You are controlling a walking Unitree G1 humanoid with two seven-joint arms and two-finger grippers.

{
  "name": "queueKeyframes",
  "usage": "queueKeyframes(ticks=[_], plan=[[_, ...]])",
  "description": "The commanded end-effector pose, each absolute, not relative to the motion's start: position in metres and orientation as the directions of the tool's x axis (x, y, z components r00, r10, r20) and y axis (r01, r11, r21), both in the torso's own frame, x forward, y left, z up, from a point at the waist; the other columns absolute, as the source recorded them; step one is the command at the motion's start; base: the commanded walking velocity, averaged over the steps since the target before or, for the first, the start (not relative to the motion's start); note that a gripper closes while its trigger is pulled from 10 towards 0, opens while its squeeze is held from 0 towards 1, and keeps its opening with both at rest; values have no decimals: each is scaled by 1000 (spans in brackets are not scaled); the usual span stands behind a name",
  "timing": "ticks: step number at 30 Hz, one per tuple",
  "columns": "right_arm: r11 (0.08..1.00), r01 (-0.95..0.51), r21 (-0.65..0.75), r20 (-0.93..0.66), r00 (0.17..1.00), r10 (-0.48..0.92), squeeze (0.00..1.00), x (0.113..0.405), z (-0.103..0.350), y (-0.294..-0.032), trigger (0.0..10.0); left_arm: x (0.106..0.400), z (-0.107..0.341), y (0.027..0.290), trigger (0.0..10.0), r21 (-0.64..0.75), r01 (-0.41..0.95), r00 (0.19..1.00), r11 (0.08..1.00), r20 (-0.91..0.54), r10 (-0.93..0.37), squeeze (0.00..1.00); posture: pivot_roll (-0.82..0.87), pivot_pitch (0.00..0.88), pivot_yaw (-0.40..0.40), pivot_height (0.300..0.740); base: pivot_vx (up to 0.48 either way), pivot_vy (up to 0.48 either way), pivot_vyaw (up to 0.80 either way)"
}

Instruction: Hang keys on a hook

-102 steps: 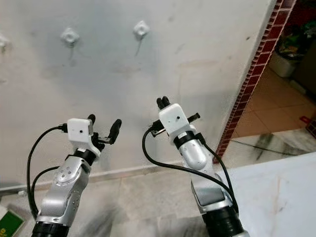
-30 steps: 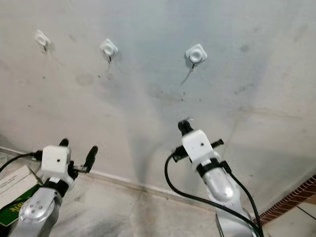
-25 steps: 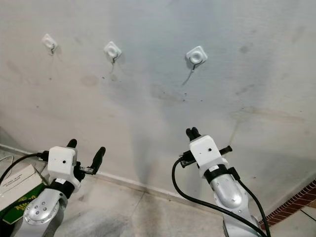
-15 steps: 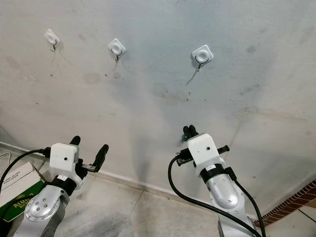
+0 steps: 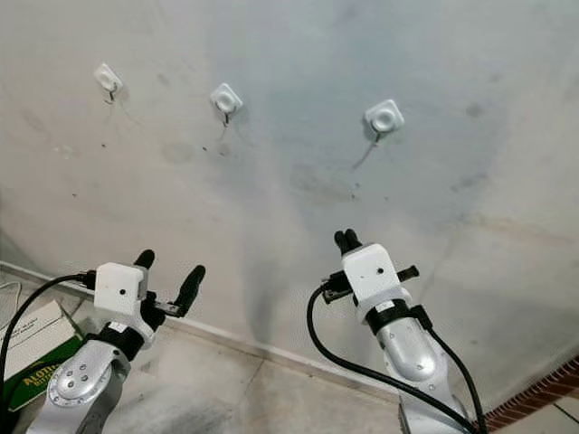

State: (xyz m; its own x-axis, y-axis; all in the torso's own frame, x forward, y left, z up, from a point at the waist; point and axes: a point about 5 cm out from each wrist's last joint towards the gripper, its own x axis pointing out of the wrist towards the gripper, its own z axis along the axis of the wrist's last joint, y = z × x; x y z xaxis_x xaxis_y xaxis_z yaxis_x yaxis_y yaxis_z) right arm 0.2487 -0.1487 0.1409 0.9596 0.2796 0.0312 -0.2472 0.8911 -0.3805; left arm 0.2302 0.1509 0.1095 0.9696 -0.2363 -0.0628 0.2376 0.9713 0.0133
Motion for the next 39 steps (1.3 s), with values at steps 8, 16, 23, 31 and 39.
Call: queueKeyframes(ticks=[8,16,23,31,39], plan=[[888,-247,-388,41,958,284,0,249,145,-149,10000,231,112,149,10000,9,242,968,970,-62,-241,0,-26,28,31,740,235,0,0],[886,-253,-389,38,956,290,0,249,144,-148,10000,231,112,149,10000,-6,247,968,969,-50,-247,0,-27,28,30,740,0,0,0],[886,-252,-390,67,951,301,0,252,153,-146,10000,226,114,132,10000,36,414,910,910,-44,-412,0,-27,29,29,740,0,0,0],[876,-268,-400,142,927,348,0,262,176,-136,10000,227,114,121,10000,23,550,834,835,-70,-548,0,-31,32,32,740,0,0,0],[871,-258,-419,213,904,370,0,270,200,-130,10000,226,112,119,10000,21,577,815,816,-78,-574,0,-33,42,35,740,0,0,0]])
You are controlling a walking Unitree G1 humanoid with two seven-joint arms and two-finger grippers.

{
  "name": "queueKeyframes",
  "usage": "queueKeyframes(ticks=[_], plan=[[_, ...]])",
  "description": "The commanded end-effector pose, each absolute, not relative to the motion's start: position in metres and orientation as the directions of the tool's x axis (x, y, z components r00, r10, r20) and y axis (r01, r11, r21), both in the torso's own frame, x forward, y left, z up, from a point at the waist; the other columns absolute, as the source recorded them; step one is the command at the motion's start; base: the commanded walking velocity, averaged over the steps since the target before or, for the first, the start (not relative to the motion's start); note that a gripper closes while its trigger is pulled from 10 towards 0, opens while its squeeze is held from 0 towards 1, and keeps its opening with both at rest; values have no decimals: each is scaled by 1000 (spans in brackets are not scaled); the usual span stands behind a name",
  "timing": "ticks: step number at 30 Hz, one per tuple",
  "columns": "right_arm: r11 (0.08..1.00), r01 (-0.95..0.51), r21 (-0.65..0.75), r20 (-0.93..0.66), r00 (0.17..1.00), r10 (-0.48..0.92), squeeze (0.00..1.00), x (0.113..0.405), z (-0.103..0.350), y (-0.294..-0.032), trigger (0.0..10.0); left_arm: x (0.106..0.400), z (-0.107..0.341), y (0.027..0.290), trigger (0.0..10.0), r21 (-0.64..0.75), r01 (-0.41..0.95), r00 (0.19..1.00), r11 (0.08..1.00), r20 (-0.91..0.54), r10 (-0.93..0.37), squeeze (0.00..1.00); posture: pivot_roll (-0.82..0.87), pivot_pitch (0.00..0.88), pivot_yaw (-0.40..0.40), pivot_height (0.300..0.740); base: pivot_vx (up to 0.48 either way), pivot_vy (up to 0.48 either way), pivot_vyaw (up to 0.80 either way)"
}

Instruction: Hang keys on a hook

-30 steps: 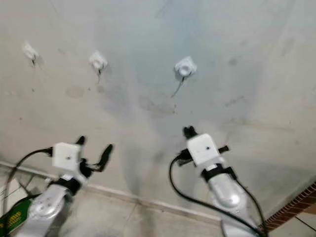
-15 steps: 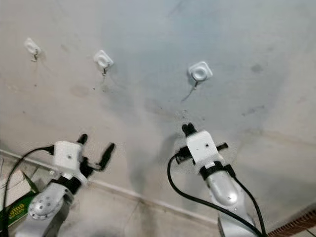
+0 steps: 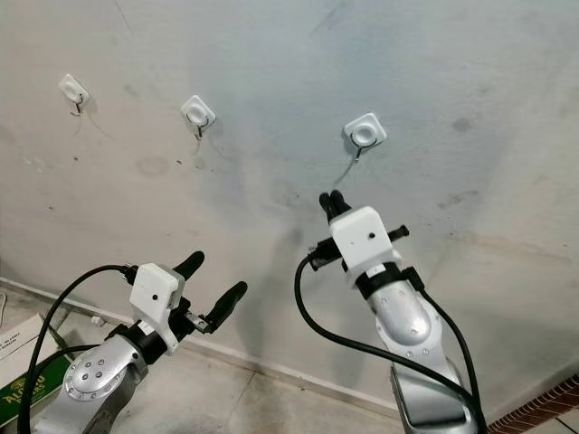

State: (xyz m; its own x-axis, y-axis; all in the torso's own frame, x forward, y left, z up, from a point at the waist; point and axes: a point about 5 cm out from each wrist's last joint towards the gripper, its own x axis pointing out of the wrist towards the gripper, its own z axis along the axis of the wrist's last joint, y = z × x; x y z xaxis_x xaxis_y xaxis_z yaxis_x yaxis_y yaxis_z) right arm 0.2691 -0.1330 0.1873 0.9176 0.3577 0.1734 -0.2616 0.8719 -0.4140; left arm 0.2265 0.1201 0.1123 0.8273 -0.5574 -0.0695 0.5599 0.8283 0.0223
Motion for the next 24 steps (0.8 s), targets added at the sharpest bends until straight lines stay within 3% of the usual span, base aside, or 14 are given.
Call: queueKeyframes(ticks=[1,24], plan=[[871,-252,-421,221,903,368,0,272,202,-130,10000,226,112,118,10000,21,585,810,811,-79,-582,0,-33,42,35,740,0,0,0],[884,-175,-434,320,887,333,0,296,232,-132,10000,231,134,94,10000,-3,677,736,736,5,-677,0,-30,44,33,740,0,0,0]])
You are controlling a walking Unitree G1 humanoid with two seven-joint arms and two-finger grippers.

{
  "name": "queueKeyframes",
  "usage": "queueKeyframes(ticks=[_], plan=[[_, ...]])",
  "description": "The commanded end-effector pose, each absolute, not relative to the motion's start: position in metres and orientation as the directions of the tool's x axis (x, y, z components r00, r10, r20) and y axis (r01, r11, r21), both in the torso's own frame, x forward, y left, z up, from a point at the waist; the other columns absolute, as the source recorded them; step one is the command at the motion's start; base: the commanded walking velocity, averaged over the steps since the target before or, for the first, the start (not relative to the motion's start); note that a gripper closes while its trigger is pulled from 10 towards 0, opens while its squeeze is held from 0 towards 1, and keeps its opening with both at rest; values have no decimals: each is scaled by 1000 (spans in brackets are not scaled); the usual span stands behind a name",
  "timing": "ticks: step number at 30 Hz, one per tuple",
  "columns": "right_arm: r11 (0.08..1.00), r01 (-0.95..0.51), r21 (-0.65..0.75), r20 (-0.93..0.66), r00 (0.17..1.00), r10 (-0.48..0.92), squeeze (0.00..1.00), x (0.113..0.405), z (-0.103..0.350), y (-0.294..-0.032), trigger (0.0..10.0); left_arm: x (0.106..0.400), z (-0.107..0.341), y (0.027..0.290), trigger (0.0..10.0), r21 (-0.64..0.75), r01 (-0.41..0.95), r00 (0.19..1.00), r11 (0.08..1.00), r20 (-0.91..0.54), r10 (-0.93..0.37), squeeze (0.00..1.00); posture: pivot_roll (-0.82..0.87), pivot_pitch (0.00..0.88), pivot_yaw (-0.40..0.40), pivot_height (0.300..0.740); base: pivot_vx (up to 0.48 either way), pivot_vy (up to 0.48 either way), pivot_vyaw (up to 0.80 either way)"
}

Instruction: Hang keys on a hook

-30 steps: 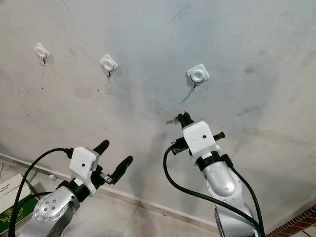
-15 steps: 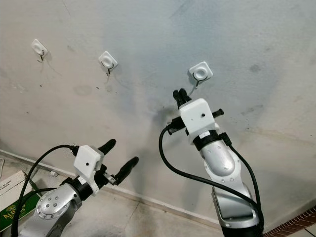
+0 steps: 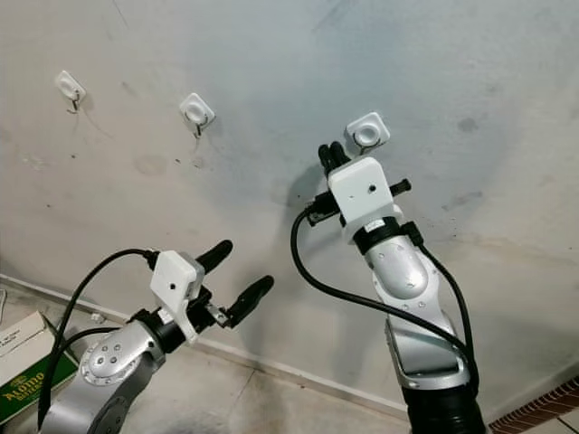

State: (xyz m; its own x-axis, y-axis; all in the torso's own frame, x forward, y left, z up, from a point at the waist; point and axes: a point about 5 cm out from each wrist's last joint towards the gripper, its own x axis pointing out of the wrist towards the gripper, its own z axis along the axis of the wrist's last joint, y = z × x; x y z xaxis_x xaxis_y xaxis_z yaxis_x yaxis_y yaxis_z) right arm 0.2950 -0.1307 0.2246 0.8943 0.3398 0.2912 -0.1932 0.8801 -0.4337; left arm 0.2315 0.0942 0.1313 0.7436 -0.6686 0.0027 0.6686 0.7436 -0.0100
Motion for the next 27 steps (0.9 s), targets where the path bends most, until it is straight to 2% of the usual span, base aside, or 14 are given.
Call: queueKeyframes(ticks=[1,20,27], plan=[[884,-171,-434,322,887,330,0,297,232,-133,10000,231,134,94,10000,-4,677,736,736,4,-677,0,-30,44,33,740,0,0,0],[915,-58,-399,314,929,195,0,306,230,-165,10000,233,139,95,10000,-11,668,744,744,21,-668,0,-33,46,32,740,0,0,0],[922,-55,-382,314,931,186,0,304,230,-171,10000,234,138,96,10000,-11,667,745,745,20,-666,0,-34,43,34,740,0,0,0]])
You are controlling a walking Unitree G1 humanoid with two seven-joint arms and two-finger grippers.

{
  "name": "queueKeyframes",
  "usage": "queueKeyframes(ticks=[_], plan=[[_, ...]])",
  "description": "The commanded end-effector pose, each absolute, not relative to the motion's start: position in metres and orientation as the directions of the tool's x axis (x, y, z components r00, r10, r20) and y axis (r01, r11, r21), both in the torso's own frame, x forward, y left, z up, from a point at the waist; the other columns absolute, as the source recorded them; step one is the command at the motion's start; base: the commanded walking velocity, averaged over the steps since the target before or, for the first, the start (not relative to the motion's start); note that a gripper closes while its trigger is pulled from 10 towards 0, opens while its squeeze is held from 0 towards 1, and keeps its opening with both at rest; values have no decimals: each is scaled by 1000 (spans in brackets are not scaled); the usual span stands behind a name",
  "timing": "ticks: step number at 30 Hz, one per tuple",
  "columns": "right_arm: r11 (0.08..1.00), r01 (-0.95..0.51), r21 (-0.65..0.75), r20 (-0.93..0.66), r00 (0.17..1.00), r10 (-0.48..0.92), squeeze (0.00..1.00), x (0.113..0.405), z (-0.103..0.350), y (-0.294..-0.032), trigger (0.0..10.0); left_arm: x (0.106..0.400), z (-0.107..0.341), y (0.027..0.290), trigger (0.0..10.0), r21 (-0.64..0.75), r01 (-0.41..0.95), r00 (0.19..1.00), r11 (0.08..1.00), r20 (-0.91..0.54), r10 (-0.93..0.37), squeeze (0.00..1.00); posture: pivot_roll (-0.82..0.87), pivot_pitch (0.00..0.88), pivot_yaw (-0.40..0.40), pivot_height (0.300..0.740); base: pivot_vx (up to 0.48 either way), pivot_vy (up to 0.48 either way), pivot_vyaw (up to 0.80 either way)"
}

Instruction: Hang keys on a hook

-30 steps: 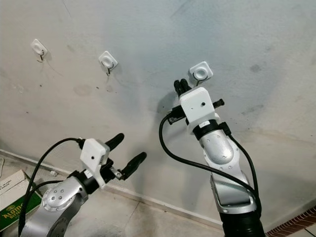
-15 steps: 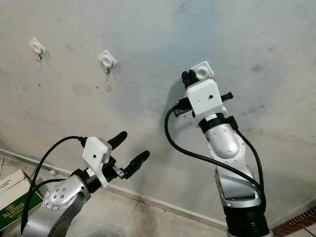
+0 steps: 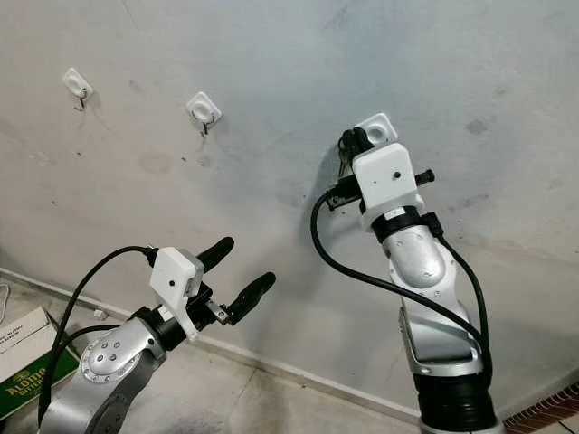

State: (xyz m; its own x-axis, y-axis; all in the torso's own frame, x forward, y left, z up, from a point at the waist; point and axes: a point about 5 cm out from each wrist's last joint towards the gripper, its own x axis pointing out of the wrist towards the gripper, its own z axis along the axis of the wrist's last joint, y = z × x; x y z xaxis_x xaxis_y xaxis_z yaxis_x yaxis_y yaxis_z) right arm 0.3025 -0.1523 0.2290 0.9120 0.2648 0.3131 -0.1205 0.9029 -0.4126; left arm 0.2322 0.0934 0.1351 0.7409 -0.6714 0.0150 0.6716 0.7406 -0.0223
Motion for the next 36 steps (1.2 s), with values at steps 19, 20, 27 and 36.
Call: queueKeyframes(ticks=[19,20,27,36], plan=[[903,-250,-350,300,883,360,0,275,231,-147,10000,233,136,97,10000,-13,663,749,749,12,-663,0,-35,46,38,740,0,0,0],[903,-250,-348,302,883,360,0,275,232,-146,10000,233,136,97,10000,-12,663,749,749,12,-663,0,-38,46,41,740,0,0,0],[904,-240,-353,321,877,358,0,277,239,-144,10000,236,137,97,10000,-8,664,748,748,12,-664,0,-37,50,40,740,0,0,0],[908,-216,-360,334,879,341,0,282,244,-148,10000,235,136,97,10000,-8,662,749,749,13,-662,0,-36,46,38,740,0,0,0]])
